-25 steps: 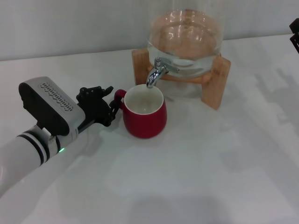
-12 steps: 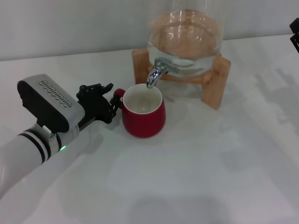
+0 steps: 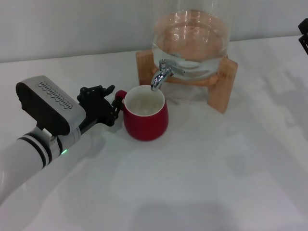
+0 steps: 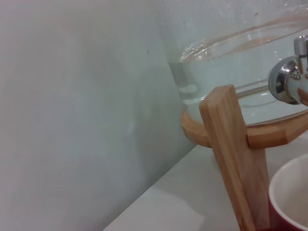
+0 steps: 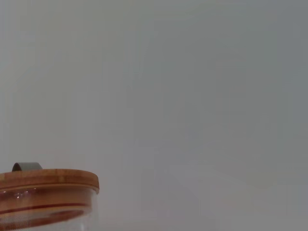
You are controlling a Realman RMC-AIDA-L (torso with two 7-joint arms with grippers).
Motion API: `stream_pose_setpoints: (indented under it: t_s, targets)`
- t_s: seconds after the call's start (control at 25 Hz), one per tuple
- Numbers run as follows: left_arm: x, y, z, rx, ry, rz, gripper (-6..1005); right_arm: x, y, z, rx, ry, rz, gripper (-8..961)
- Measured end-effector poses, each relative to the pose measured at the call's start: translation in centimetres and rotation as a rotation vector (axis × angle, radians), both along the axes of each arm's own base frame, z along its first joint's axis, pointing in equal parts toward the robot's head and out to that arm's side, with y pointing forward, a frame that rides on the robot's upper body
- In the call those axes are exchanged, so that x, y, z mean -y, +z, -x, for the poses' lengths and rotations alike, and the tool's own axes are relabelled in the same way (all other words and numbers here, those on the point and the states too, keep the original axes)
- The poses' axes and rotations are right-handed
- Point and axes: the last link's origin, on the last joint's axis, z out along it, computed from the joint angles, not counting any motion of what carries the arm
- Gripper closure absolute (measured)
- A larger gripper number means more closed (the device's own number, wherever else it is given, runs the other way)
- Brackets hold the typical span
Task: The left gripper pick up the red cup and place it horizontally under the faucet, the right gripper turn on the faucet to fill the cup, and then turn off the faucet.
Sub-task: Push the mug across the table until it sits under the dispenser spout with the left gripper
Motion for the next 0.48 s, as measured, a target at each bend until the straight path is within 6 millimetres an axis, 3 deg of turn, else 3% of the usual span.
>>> stream_pose_setpoints:
  t_s: [0.48]
  targets:
    - [0.22, -0.22, 0.07, -0.013, -0.009, 0.014, 715, -0.28, 0.0, 0.32, 0.0, 0.012, 0.0, 230]
